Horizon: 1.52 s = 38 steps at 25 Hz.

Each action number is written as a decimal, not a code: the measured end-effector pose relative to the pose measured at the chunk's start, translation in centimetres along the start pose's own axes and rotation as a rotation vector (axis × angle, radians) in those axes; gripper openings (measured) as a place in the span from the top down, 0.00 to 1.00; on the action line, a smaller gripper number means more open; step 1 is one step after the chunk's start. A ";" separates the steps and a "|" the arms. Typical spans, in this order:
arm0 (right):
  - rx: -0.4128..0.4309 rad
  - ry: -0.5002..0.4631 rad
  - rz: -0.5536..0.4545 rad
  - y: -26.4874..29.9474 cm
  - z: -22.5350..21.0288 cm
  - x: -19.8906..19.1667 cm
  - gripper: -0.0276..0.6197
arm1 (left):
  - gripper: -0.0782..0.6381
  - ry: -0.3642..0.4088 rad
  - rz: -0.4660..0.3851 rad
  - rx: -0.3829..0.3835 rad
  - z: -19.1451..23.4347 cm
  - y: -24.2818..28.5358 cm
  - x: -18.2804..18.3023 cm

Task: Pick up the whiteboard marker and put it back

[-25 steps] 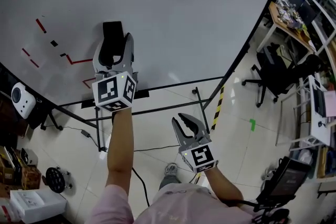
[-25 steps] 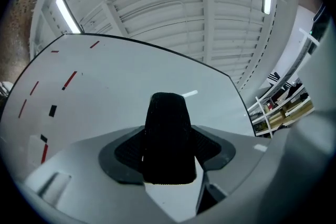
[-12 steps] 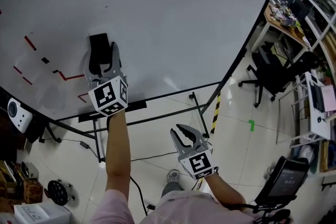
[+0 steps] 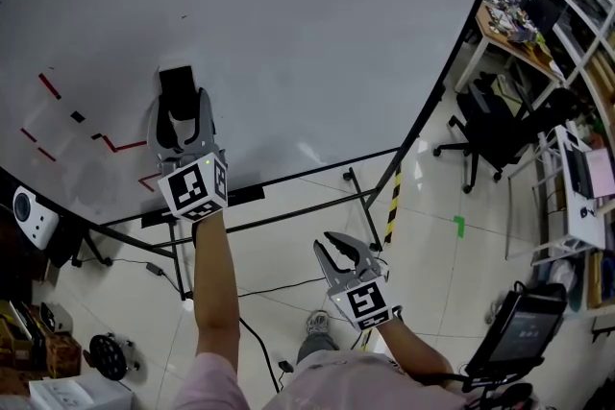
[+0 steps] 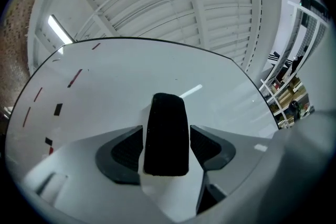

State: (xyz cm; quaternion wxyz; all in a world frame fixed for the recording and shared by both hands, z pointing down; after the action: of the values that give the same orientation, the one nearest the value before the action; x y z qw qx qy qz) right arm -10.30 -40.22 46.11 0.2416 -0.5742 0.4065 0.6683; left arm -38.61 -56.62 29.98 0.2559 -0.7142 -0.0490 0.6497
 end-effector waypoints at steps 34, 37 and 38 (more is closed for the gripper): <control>0.147 -0.066 -0.242 -53.4 21.3 -8.4 0.86 | 0.55 -0.081 0.266 0.143 -11.6 -73.0 26.0; 0.185 -0.061 -0.260 -53.3 23.5 -8.3 0.86 | 0.55 -0.065 0.254 0.164 -9.5 -74.6 27.3; 0.201 -0.063 -0.269 -52.7 24.4 -8.0 0.86 | 0.55 -0.067 0.250 0.169 -8.5 -75.1 27.6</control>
State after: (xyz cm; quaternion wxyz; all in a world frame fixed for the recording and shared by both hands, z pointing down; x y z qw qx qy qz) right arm 19.21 10.07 40.09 0.3976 -0.5753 0.3828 0.6036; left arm -6.60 16.81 37.47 0.2304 -0.6685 0.0868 0.7017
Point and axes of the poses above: the fingertips, and each gripper's own axes: y forward along the fingers, z to its left, x out of its top, the point moved 9 cm from there along -y, backward along the fingers, and after that the axes turned 14 degrees about x, right-handed, at the moved point
